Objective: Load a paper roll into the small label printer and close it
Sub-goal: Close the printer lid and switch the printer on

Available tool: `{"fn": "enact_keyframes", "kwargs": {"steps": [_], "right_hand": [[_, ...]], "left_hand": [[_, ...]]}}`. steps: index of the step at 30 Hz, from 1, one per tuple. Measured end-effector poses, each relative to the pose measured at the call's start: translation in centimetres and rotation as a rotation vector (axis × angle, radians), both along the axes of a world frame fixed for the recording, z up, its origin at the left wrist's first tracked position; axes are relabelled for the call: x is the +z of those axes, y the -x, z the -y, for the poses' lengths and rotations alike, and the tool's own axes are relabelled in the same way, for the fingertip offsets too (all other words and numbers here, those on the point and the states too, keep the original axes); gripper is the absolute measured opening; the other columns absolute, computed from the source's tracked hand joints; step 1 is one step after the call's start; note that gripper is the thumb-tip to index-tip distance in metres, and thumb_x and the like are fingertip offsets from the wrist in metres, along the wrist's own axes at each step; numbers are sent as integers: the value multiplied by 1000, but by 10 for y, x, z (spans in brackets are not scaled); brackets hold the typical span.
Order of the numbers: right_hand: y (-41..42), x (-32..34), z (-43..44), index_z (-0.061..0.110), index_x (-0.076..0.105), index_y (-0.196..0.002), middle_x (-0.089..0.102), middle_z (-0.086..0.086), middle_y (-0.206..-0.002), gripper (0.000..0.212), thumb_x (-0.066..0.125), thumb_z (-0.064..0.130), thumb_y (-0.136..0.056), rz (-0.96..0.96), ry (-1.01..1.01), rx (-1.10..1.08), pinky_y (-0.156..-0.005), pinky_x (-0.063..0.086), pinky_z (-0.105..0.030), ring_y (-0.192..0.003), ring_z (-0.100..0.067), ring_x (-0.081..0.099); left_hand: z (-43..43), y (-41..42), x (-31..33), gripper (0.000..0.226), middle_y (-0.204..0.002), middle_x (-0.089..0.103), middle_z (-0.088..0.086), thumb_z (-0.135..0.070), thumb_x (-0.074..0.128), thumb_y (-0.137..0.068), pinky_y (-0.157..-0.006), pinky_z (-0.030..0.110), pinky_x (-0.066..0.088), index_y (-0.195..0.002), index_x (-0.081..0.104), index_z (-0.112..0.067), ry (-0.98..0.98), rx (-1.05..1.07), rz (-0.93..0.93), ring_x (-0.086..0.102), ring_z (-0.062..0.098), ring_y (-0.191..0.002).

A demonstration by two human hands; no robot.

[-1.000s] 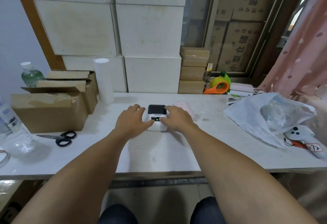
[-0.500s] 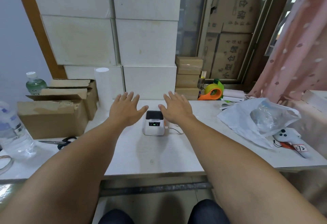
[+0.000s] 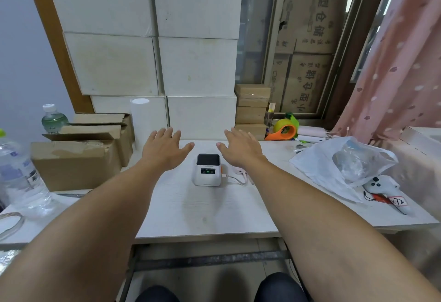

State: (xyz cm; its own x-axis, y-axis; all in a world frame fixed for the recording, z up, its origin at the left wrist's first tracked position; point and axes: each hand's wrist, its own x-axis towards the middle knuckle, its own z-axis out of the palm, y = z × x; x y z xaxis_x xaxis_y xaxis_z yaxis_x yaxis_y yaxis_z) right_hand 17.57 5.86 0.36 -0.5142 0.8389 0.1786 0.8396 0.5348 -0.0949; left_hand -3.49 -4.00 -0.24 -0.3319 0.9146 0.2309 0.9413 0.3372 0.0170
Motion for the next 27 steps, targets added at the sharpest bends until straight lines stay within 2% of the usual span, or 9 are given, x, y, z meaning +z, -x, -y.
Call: {"fn": "enact_keyframes", "kwargs": {"steps": [3, 6, 14, 27], "right_hand": [[1, -6, 3, 18, 41, -156, 42, -3, -161, 61, 32, 53, -107, 18, 7, 12, -121, 23, -42, -148, -26, 36], [1, -12, 1, 18, 46, -153, 48, -3, -155, 59, 34, 53, -107, 19, 26, 11, -118, 27, -42, -144, -26, 41], [-2, -17, 1, 18, 46, -152, 49, -3, -155, 59, 38, 53, -106, 22, 62, -8, -115, 32, -42, -143, -27, 44], [-2, -23, 7, 17, 40, -156, 42, -4, -161, 68, 47, 58, -102, 34, 134, 27, -119, 28, -41, -148, -28, 39]], "left_hand": [[3, -1, -4, 79, -163, 34, 7, -69, 22, -98, -125, 44, 14, -156, 34, -17, 9, -5, 7, 24, 26, -152], [4, -1, -9, 77, -157, 42, 6, -67, 24, -98, -123, 42, 19, -153, 39, -16, 13, -6, 17, 31, 26, -148], [-1, 1, -23, 75, -158, 42, 7, -66, 26, -99, -123, 41, 19, -152, 42, -16, 22, -4, 38, 31, 25, -149], [-10, 2, -33, 75, -156, 44, 7, -67, 26, -98, -122, 41, 21, -149, 45, -15, 18, -18, 44, 32, 25, -148]]}}
